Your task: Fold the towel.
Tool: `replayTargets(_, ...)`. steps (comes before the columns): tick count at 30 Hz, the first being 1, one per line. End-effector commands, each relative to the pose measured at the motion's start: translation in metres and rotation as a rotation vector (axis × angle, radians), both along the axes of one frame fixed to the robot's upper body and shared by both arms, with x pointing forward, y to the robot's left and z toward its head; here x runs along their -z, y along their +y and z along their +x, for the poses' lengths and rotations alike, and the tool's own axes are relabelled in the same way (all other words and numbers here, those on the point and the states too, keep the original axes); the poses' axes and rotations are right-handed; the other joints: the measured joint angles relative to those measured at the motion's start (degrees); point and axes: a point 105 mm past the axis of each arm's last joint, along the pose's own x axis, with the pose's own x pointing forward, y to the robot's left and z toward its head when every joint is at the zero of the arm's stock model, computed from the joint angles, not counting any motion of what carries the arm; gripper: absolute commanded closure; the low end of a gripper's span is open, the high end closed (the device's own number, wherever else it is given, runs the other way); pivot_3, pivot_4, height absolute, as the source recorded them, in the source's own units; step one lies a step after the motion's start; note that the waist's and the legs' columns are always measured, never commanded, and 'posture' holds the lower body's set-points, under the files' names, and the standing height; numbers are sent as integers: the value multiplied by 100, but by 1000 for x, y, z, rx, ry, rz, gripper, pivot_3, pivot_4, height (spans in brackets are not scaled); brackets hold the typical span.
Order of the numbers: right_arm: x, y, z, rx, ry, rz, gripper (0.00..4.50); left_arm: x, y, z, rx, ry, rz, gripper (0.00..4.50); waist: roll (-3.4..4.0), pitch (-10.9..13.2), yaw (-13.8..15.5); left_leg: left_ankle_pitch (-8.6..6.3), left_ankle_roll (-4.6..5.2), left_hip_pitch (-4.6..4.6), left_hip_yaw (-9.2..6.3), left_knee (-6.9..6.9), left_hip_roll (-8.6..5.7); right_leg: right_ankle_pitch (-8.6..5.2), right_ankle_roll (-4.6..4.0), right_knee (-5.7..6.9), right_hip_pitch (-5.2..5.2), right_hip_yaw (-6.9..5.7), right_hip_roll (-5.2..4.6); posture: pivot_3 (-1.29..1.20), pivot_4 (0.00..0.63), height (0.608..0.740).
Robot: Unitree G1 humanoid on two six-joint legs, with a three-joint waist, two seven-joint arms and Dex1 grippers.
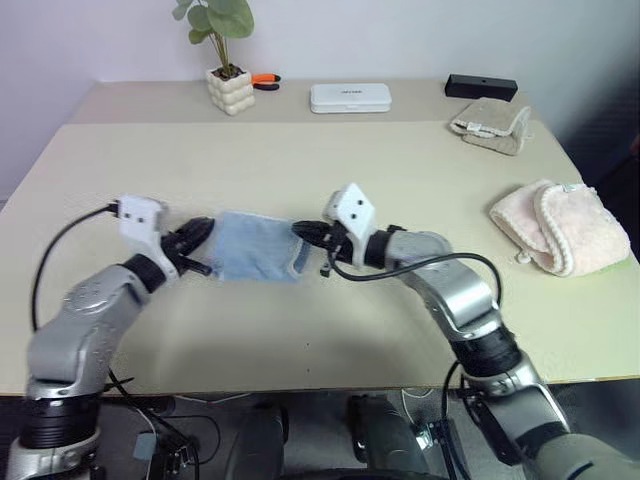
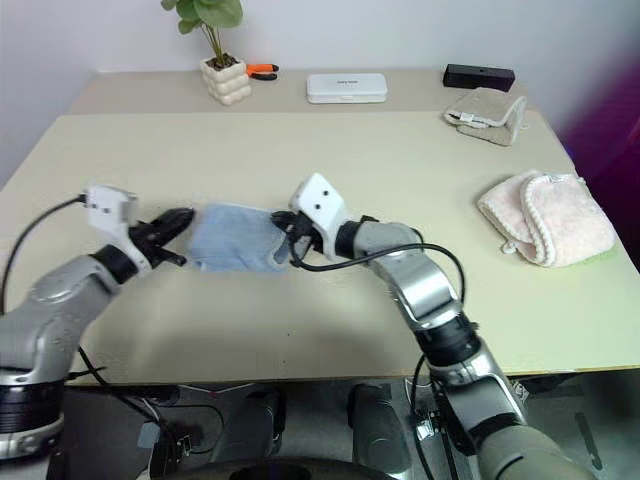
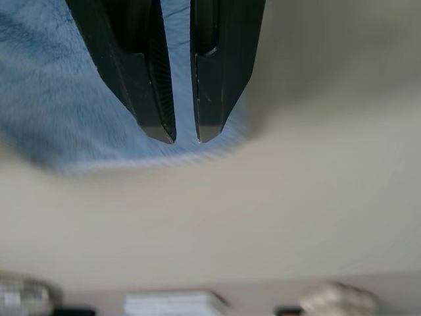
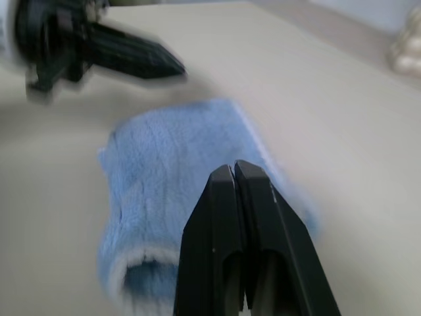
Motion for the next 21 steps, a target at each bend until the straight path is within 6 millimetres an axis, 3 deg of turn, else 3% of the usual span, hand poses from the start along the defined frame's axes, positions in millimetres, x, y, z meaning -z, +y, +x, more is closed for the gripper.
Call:
replayTargets(1, 34, 12, 11, 57, 84, -81, 4469, 22, -4, 4, 18, 20, 75, 4166, 1, 0, -11, 0, 0, 0, 0, -2, 0, 0, 0, 5, -3, 0, 1, 0, 150, 737)
replayTargets(4, 57, 11, 14, 98, 134, -119, 4469, 41, -1, 1, 29, 65, 92, 4166, 1, 0, -7, 0, 0, -3, 0, -3, 1, 0, 0, 14, -13, 0, 1, 0, 150, 737)
replayTargets(7, 66, 9, 12, 95, 135, -141, 4469, 53, 3, -5, 36, 90, 110, 4166, 5, -6, -14, 0, 0, 6, 1, -1, 1, 0, 0, 16, -3, 0, 0, 0, 150, 737)
replayTargets(10, 47, 7, 11, 97, 71, -63, 4469, 51, 5, -10, 38, 63, 90, 4166, 7, -8, -17, 0, 1, 9, 1, 0, 1, -1, 0, 16, -1, 0, 0, 0, 150, 737)
replayTargets(12, 29, 2, 8, 80, 87, 12, 4469, 33, 8, -11, 19, -10, 14, 4166, 8, -8, -16, 0, 1, 8, 1, 0, 1, -1, 0, 16, -1, 0, 0, 0, 150, 737)
replayTargets(16, 18, -9, 1, 75, 156, 55, 2702, 13, 18, -18, -7, -80, -37, 4166, 7, -7, -6, 0, 1, 3, -3, 4, 2, 0, 0, 19, -3, -1, 0, 0, 150, 737)
replayTargets(21, 21, -25, -6, 157, 419, 176, 275, -1, 29, -45, 57, -134, 31, 4166, 8, -6, -49, -1, 2, 2, -3, -3, 3, -1, -1, 18, -6, -1, 0, 0, 150, 737)
